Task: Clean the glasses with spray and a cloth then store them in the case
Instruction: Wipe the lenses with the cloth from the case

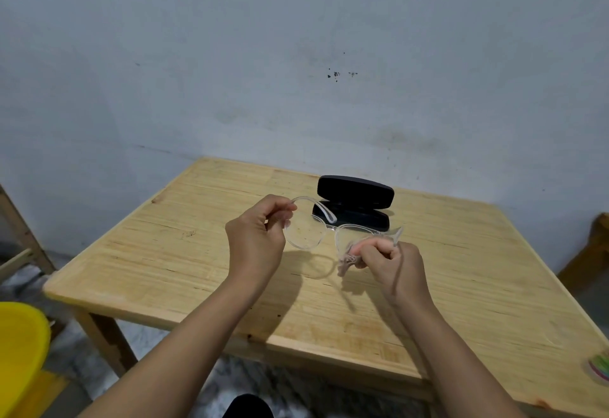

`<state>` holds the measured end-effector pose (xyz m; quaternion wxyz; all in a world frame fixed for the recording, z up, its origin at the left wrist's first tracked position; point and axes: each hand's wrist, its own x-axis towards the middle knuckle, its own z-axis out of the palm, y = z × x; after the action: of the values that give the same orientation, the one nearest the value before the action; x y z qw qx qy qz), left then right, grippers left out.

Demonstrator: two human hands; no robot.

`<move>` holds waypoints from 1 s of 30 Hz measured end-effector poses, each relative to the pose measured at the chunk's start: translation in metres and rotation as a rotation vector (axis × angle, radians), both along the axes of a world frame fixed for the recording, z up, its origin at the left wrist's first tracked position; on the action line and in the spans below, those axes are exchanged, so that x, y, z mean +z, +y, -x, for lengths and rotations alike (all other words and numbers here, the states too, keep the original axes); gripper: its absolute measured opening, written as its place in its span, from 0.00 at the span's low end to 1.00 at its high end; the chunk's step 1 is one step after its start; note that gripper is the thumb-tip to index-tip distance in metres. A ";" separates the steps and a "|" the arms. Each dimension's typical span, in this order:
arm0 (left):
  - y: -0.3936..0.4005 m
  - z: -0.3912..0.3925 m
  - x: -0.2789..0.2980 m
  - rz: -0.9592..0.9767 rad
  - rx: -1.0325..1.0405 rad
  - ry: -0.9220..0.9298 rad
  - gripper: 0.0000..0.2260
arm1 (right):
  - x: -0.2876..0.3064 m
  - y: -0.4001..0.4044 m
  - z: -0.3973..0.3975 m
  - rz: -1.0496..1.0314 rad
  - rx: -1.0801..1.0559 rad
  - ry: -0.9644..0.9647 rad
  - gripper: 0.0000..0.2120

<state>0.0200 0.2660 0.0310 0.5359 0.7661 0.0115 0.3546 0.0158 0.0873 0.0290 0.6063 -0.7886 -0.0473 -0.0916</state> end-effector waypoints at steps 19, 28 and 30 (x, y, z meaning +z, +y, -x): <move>-0.016 0.007 -0.018 -0.149 0.015 -0.196 0.12 | -0.006 0.019 0.011 -0.249 -0.216 -0.099 0.09; -0.002 0.000 -0.011 -0.053 -0.016 -0.067 0.15 | 0.009 -0.006 0.002 -0.005 0.123 -0.052 0.13; 0.001 0.000 -0.010 -0.062 -0.019 -0.061 0.15 | 0.012 -0.010 0.000 0.080 0.223 -0.045 0.16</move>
<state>0.0197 0.2667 0.0207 0.5157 0.7711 -0.0232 0.3727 0.0162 0.0776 0.0409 0.5796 -0.7996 -0.1521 -0.0392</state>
